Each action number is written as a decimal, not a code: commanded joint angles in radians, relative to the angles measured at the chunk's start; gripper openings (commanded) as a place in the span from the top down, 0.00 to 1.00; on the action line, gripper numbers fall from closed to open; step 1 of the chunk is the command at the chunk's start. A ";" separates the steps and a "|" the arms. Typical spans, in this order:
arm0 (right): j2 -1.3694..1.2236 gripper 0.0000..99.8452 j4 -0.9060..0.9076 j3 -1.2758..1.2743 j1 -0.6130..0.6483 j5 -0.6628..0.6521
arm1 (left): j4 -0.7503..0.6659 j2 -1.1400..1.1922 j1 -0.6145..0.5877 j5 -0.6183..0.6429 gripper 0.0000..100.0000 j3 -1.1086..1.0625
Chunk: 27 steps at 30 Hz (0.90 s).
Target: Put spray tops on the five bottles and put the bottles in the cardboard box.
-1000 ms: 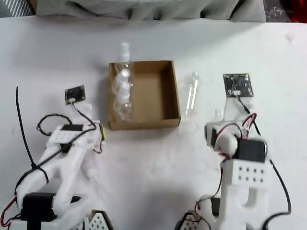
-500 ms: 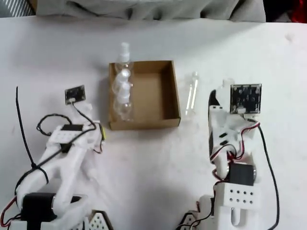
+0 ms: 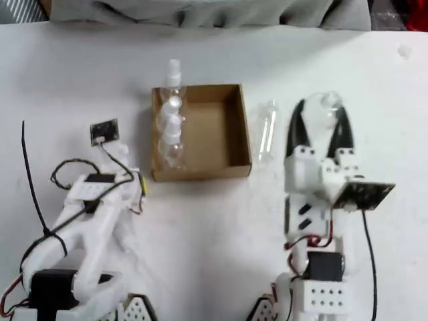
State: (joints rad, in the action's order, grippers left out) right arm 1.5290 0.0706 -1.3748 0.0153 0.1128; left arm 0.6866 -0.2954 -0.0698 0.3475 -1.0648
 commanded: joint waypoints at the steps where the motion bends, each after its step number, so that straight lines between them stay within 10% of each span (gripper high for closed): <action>1: 0.128 0.98 0.071 -0.005 0.125 0.017 | 0.006 -0.005 0.007 -0.009 0.98 0.034; 27: 0.277 0.98 0.341 -0.203 0.636 0.017 | 0.118 -0.851 -0.194 -0.002 0.98 0.034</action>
State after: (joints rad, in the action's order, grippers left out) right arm 1.7944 0.4035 -1.5865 0.6091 0.1204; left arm 0.8017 -1.0058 -0.2401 0.3475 -1.0664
